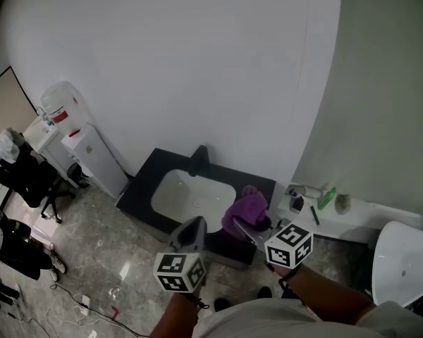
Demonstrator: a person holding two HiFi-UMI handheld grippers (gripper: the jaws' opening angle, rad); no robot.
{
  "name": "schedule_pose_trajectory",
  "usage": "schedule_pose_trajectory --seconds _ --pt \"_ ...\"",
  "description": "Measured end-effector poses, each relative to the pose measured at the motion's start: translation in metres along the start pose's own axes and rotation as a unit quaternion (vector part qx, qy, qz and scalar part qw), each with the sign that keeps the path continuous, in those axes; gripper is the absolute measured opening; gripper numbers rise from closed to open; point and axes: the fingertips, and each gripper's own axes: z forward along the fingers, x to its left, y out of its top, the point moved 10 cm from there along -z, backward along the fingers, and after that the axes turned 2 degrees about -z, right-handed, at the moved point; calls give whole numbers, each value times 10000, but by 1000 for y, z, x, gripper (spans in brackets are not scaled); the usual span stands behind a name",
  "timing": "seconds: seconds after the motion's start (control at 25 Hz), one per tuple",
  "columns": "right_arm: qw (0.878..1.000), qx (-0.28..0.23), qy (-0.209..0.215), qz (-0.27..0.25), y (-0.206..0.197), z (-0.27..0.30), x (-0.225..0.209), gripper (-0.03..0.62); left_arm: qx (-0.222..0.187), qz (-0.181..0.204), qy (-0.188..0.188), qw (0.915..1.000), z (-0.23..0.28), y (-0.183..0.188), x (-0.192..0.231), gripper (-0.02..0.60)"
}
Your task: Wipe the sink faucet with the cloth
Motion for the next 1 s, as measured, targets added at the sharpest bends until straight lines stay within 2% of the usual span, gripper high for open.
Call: schedule_pose_trajectory --seconds 0.24,0.4,0.64,1.0 --pt "9996 24 -266 46 -7 20 9 46 137 39 -225 9996 2 1 29 6" --pt "9995 118 -303 67 -15 27 -9 46 79 23 -264 9996 24 -3 32 6" --pt "9995 214 -180 178 -12 54 -79 46 249 -61 -108 9996 90 -5 45 6" --pt "9960 622 626 161 -2 134 -215 46 325 -251 538 9977 225 3 66 6"
